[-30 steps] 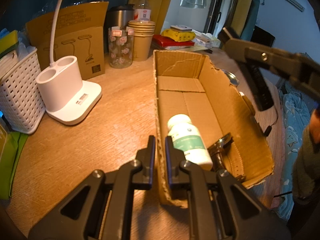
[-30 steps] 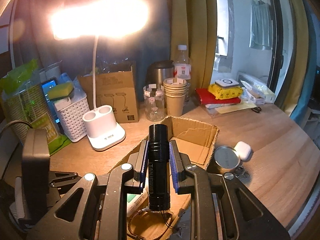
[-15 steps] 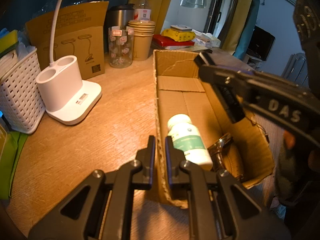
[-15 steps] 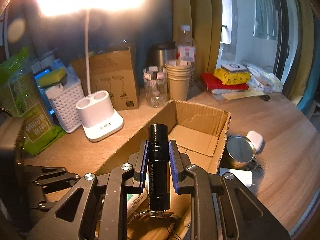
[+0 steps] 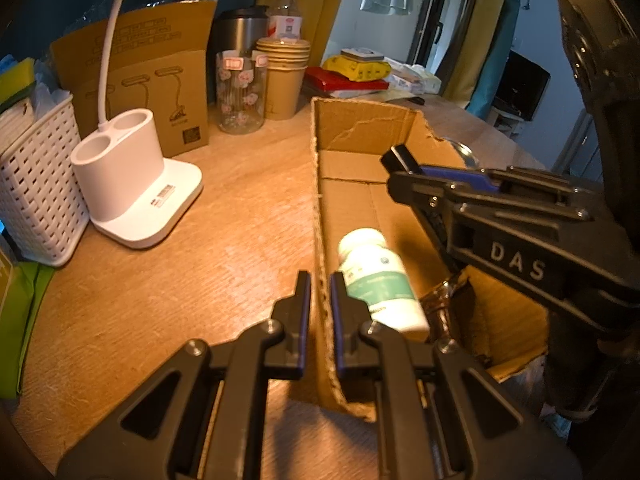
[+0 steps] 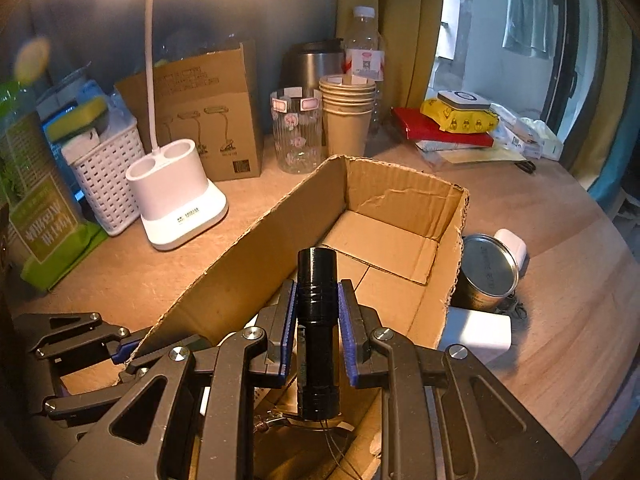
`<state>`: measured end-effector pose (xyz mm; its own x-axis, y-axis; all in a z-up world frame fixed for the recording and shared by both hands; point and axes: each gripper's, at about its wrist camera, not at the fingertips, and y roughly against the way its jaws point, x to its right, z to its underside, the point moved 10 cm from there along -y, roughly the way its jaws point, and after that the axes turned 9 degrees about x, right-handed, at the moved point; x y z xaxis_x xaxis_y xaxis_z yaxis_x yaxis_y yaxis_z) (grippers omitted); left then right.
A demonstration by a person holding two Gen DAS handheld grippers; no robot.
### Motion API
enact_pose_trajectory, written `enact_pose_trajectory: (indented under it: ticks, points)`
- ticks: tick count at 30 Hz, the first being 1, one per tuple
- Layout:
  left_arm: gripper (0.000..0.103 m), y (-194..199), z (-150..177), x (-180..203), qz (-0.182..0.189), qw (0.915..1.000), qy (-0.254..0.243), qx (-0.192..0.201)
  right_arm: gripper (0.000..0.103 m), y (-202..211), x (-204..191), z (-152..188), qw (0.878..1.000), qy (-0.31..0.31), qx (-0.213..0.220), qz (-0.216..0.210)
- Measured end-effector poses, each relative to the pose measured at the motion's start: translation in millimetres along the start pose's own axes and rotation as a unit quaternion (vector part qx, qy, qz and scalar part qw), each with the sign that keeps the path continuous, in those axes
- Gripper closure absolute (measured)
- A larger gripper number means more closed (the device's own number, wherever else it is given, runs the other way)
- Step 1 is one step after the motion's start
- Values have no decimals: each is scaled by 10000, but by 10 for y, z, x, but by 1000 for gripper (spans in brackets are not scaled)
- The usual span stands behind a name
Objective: Organize rigid objects
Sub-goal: 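Lower the flashlight into the box with the right gripper, then open the right gripper to release the flashlight and withdraw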
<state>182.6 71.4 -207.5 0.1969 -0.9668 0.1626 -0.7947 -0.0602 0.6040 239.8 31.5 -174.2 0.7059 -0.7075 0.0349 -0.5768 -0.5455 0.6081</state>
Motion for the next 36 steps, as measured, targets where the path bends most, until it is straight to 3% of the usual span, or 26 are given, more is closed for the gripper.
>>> enact_pose_trajectory:
  ticks: [9,12,27,30,31,36]
  points:
    - [93,1,-2,4,-10,10000,8,1,80,-4,7,-5,10000,-49,-67,-34]
    - [93,3,0,13,-17,10000,6,1,70,7,3,-21,9999,-112,-45,-86]
    - [93,1,-6,5,-14,10000,7,2,69,97,2,-67,9999,-130,58,-75]
    - [93,4,-4,14,-16,10000,6,3,62,140,27,-91,9998,-168,117,-38]
    - [93,1,-7,5,-16,10000,6,5,55,166,42,-106,9997,-184,162,-23]
    - [93,0,-7,3,-14,10000,9,2,48,370,208,-253,9981,-335,502,146]
